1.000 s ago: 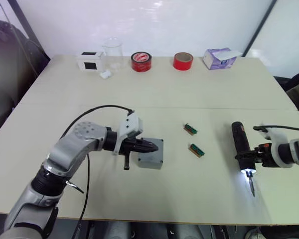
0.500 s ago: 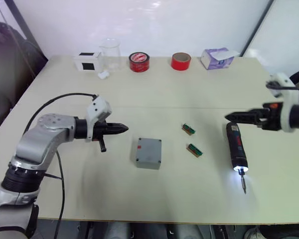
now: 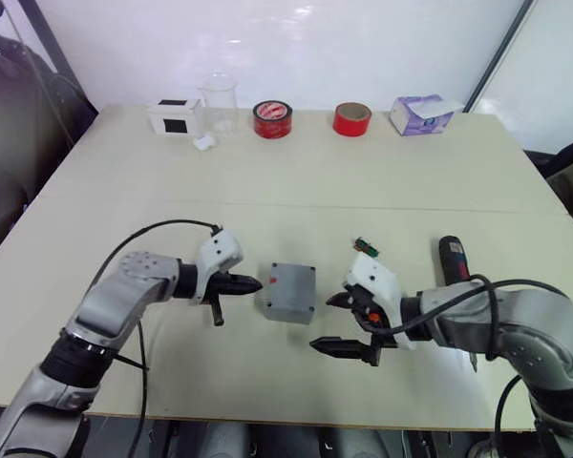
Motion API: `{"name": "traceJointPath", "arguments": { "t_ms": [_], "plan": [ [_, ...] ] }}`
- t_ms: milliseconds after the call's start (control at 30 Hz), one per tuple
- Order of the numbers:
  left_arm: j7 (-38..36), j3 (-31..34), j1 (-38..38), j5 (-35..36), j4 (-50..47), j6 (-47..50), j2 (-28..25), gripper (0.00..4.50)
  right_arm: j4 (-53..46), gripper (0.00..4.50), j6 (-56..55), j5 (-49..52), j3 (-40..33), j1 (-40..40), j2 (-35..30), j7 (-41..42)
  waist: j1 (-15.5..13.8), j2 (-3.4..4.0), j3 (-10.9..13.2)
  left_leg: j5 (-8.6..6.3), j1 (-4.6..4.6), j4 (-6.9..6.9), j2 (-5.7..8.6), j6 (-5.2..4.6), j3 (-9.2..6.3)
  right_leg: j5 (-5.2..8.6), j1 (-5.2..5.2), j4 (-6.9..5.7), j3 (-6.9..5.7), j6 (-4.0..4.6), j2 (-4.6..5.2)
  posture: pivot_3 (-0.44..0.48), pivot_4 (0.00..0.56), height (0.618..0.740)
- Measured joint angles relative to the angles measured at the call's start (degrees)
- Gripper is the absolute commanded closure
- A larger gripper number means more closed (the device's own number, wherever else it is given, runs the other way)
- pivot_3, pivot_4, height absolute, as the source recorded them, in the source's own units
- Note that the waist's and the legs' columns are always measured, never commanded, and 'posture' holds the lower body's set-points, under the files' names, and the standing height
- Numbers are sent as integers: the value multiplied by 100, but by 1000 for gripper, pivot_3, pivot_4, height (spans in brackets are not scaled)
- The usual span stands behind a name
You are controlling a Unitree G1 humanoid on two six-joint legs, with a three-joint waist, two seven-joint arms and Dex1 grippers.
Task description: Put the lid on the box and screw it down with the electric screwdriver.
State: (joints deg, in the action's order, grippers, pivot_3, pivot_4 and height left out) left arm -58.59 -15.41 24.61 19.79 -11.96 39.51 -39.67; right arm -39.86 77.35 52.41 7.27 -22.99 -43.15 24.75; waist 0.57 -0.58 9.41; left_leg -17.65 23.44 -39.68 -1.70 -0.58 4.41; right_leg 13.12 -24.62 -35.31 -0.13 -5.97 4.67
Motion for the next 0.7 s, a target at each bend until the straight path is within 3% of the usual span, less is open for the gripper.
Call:
{"name": "traceJointPath", "arguments": {
  "t_ms": [200, 367, 533, 700],
  "plan": [
    [35, -294, 87, -255, 30, 7, 174, 4500, 176, 39, -51, -106, 312, 265, 354, 7, -20, 0, 0, 0, 0, -4, 0, 0, -1, -1, 3, -3, -2, -1, -2, 0, 150, 740],
    [233, -354, 545, -627, 432, -191, 489, 4500, 291, 39, 57, 42, 349, 447, 1211, -232, -7, -2, -2, 0, -3, -9, 0, -1, -4, -1, 5, -12, -3, -2, -6, 0, 150, 740],
    [134, -467, 569, -847, 756, -523, 503, 4500, 242, 39, 106, 150, 190, 447, 1193, -229, 3, -2, -2, 0, -3, -9, 0, -1, -3, -1, 4, -12, -3, -2, -4, 0, 150, 740],
    [-136, -446, 425, -914, 713, -588, -25, 4500, -98, 39, 36, 341, -402, 443, 329, 200, 3, -2, -2, -1, -3, -9, -4, -2, -4, -1, 4, -12, -3, -1, -3, 0, 150, 740]
  ]
}}
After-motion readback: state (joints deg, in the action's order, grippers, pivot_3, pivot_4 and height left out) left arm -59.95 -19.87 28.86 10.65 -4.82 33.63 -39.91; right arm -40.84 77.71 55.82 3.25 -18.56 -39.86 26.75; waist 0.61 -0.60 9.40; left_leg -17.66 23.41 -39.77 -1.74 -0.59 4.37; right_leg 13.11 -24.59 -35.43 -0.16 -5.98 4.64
